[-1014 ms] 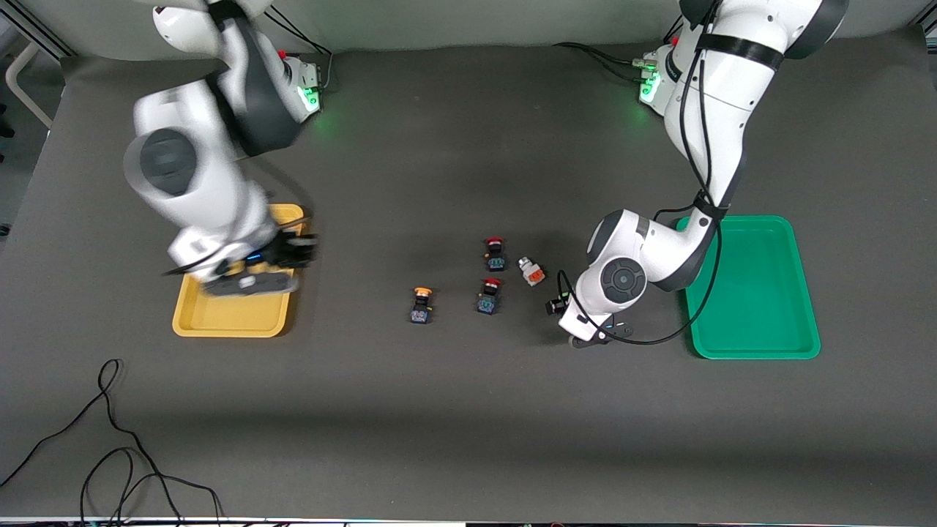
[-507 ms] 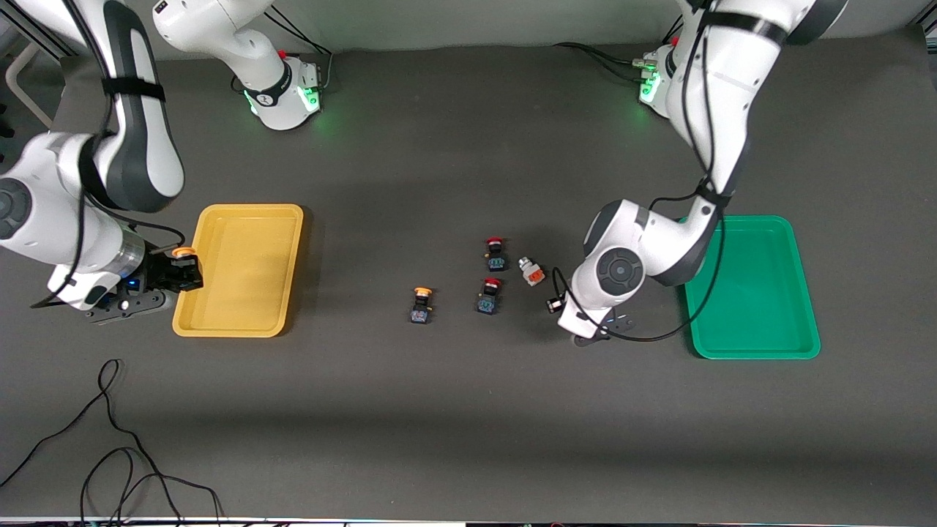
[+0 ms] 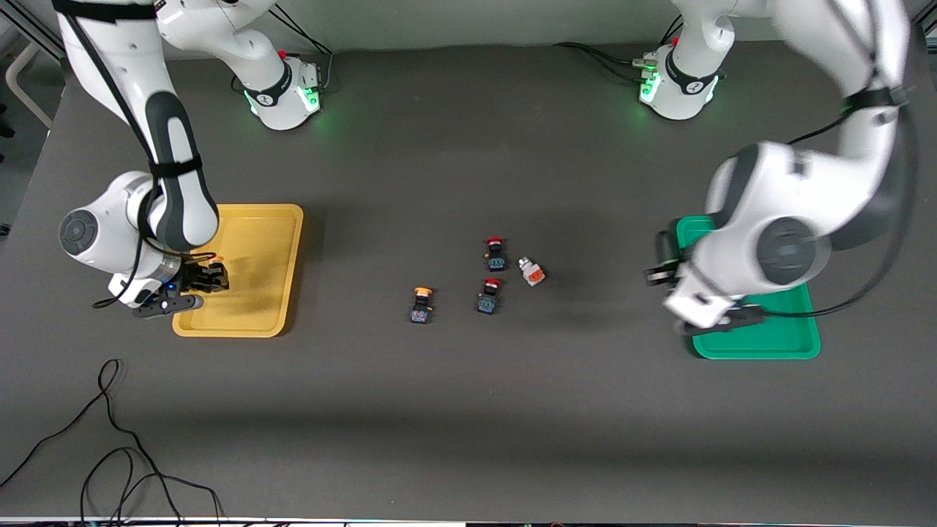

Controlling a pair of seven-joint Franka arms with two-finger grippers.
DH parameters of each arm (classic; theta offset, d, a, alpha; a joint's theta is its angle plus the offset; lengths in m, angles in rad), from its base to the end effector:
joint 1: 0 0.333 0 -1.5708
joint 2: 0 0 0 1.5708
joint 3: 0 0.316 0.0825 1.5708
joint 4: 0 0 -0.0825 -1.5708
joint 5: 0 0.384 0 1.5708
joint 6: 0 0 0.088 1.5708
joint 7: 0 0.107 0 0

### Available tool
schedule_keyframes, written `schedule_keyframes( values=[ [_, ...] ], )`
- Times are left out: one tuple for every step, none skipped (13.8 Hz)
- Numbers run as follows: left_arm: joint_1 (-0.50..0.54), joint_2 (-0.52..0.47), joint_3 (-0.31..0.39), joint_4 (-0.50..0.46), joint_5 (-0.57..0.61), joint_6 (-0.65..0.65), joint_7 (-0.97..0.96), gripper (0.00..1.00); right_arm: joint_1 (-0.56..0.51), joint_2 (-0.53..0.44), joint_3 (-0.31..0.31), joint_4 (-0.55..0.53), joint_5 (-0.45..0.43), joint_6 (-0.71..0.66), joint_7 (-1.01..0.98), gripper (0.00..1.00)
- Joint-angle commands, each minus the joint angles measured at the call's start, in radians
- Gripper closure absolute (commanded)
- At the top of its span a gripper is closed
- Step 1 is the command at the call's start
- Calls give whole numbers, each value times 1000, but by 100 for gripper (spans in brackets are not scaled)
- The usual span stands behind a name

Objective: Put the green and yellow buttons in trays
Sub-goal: 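Lower the yellow button into the yellow tray while the left gripper carries the green button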

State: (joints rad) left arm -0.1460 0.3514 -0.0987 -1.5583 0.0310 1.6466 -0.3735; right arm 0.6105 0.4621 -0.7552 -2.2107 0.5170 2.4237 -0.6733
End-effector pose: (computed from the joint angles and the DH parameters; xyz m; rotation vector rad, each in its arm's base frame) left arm 0.6164 -0.1435 0.4261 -3.0364 -0.1884 0.3827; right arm 0.5334 -0.0840 0.2145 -3.0991 -0.2454 0.0907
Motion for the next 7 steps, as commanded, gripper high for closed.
schedule_keyframes(
  values=[
    [92, -20, -6, -19, 50, -24, 193, 100, -5, 30, -3, 22, 67, 5, -60, 61],
    [126, -18, -6, -22, 50, -18, 255, 100, -5, 33, -3, 29, 67, 2, -54, 27],
    [166, -17, -6, -34, 52, 1, 321, 100, -5, 41, -3, 42, 67, -6, -49, 2],
    [198, -14, -6, -45, 53, 24, 371, 100, -5, 41, -3, 54, 67, -18, -48, 0],
    [216, -14, -6, -67, 59, 57, 407, 100, -5, 30, -4, 69, 67, -44, -43, 0],
    [239, -15, -6, -94, 78, 90, 439, 100, 6, 15, -10, 97, 64, -105, -38, 0],
    [262, -15, -6, -118, 84, 123, 458, 100, 15, 6, -36, 124, 51, -170, -26, 0]
  ],
)
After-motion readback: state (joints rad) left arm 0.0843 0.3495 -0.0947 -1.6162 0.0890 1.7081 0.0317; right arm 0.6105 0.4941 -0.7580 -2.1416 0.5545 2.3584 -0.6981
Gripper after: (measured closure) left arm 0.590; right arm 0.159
